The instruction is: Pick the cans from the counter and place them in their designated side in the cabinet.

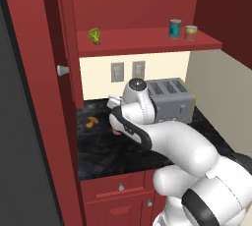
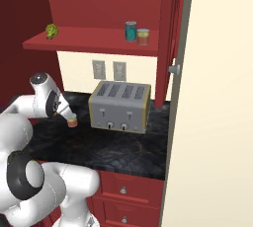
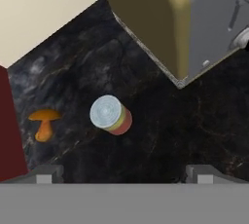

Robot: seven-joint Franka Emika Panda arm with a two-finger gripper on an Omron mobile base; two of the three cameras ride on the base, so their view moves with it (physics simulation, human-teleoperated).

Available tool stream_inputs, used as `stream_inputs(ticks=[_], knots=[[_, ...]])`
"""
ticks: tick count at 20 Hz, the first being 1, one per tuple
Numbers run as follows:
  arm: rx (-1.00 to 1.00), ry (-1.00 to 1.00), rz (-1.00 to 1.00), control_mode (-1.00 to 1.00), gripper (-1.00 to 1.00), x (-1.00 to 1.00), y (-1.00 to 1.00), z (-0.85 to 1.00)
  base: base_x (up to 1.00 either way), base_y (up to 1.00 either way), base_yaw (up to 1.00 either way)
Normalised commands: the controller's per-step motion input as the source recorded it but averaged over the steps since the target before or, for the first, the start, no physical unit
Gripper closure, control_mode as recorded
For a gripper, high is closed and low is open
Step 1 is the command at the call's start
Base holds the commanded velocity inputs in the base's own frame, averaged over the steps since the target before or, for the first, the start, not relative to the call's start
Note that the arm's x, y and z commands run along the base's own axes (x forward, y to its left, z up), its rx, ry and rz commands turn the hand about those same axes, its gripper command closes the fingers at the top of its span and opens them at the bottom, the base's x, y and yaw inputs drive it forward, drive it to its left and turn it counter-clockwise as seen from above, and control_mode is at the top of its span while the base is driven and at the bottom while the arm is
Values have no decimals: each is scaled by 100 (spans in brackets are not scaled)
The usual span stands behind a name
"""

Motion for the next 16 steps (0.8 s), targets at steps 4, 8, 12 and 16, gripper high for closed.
stream_inputs(ticks=[4,8,12,16], knots=[[2,4,-5,-100,-100,18,0,-20,0,0,0],[0,6,-4,-100,-100,15,1,-19,0,0,0],[0,4,-3,-100,-100,18,4,-17,0,0,0],[0,4,-3,-100,-100,18,4,-17,0,0,0]])
